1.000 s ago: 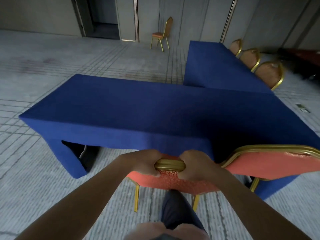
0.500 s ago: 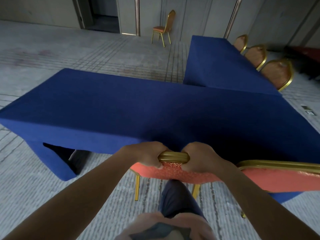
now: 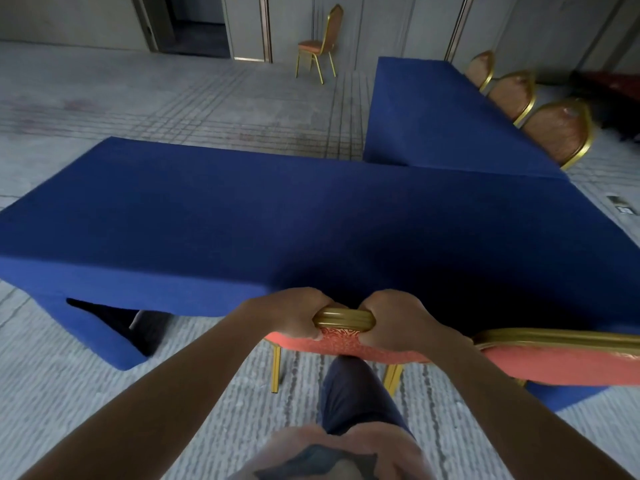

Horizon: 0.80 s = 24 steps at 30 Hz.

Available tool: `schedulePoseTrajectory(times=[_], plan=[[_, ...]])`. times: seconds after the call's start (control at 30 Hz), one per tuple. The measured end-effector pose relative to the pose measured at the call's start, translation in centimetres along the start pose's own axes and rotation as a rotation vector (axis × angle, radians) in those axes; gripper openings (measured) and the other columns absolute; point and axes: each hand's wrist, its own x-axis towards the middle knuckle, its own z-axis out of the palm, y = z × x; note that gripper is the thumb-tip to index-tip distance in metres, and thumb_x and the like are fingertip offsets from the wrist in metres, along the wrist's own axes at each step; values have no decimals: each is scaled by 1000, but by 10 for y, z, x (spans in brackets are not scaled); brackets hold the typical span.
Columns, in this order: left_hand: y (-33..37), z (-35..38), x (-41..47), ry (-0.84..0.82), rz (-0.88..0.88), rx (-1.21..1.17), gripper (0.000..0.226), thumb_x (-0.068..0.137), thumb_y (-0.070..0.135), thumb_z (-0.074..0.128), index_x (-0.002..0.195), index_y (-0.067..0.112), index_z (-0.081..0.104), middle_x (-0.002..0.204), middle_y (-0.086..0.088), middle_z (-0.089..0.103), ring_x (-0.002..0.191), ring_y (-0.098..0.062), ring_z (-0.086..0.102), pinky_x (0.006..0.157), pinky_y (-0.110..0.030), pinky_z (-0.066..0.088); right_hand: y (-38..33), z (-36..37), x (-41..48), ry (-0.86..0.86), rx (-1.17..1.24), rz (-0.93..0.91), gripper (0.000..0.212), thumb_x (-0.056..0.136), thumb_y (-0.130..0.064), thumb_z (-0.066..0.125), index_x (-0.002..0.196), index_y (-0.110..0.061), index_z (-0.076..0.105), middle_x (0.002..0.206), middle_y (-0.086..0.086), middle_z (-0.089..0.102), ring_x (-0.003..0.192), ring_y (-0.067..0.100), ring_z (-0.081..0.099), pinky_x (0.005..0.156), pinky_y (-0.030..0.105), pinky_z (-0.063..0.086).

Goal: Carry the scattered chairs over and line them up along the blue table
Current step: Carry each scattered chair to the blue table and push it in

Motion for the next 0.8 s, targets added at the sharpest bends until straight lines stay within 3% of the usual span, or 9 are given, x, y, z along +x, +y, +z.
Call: schedulePoseTrajectory(times=[0.2,0.3,0.43,0.53,0.73,0.8], plan=[[-3,9,16,-30,-44,-14,64,79,18,64,138,37,48,109,8,66,95,-11,61,84,-29,50,9,4,8,-52,-1,13,22,74,-35,63,60,-29,46,66,-8,52,69,12,54,62,27,39],[-5,10,18,-44,-55,-27,66,79,17,64,138,38,46,110,8,65,96,-11,61,87,-32,51,9,4,8,-66,15,13,21,74,-36,64,62,-29,49,65,-8,53,67,12,54,61,27,40],[-5,9,19,-18,-68,-45,66,79,19,66,137,42,45,111,12,65,97,-10,60,86,-30,50,11,7,6,-34,82,59,9,74,-33,61,79,-26,61,76,-6,61,73,13,58,64,29,48],[-4,9,18,46,-109,-33,60,78,21,66,131,43,48,108,14,63,96,-10,60,81,-30,50,12,12,7,18,119,106,7,71,-32,60,76,-28,58,74,-7,58,72,12,56,62,29,45],[2,23,5,208,-170,-12,46,78,24,62,121,36,53,113,11,57,99,-13,59,81,-32,48,4,31,-6,232,177,179,14,72,-29,61,84,-29,54,80,-12,52,83,13,49,82,34,42],[7,27,0,287,-191,19,41,81,22,61,120,30,54,114,6,56,102,-16,58,83,-33,48,3,41,-15,311,177,209,25,73,-30,62,98,-27,57,92,-10,54,94,16,50,90,35,40]])
